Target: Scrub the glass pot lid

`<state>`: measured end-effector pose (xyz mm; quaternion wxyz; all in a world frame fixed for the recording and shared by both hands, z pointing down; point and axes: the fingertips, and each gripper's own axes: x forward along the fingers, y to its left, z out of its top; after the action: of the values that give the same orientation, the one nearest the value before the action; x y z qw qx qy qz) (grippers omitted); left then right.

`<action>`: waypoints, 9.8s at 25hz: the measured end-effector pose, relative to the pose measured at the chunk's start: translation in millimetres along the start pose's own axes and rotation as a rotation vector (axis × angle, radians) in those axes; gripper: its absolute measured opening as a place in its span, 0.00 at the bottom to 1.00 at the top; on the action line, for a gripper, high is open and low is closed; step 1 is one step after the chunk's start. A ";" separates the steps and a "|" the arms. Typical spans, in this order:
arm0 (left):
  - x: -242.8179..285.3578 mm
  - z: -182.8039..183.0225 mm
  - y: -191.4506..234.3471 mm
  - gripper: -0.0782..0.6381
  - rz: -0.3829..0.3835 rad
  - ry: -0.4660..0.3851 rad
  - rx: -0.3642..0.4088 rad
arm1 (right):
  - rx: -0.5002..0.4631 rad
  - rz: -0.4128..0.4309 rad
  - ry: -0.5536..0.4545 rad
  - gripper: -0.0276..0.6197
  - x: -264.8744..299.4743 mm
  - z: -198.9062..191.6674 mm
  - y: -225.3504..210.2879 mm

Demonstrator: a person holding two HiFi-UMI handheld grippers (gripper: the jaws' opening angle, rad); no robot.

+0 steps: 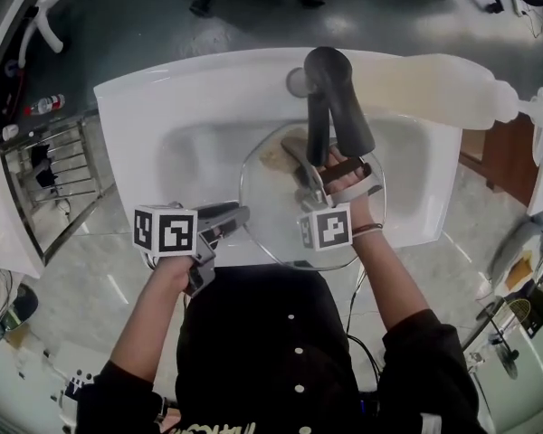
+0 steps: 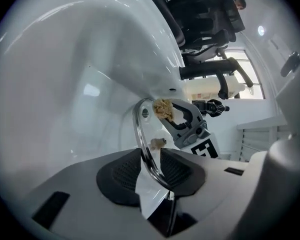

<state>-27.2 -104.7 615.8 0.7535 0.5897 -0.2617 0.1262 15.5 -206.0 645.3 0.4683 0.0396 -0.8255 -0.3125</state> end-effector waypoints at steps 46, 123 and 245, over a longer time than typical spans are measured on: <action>25.3 5.0 7.4 0.26 -0.087 0.266 -0.110 | -0.223 0.055 0.007 0.27 20.2 -13.0 18.0; 18.2 16.6 -0.4 0.28 -0.013 0.166 0.040 | -0.373 0.276 0.071 0.27 -75.2 -86.5 62.7; 17.4 16.7 -1.3 0.28 0.019 0.176 0.095 | -0.326 0.473 -0.313 0.27 -157.9 28.1 95.2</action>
<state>-16.1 -123.0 627.0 0.7436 0.6090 -0.1935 0.1969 102.9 -59.7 569.5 0.3955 -0.2774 -0.8129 -0.3254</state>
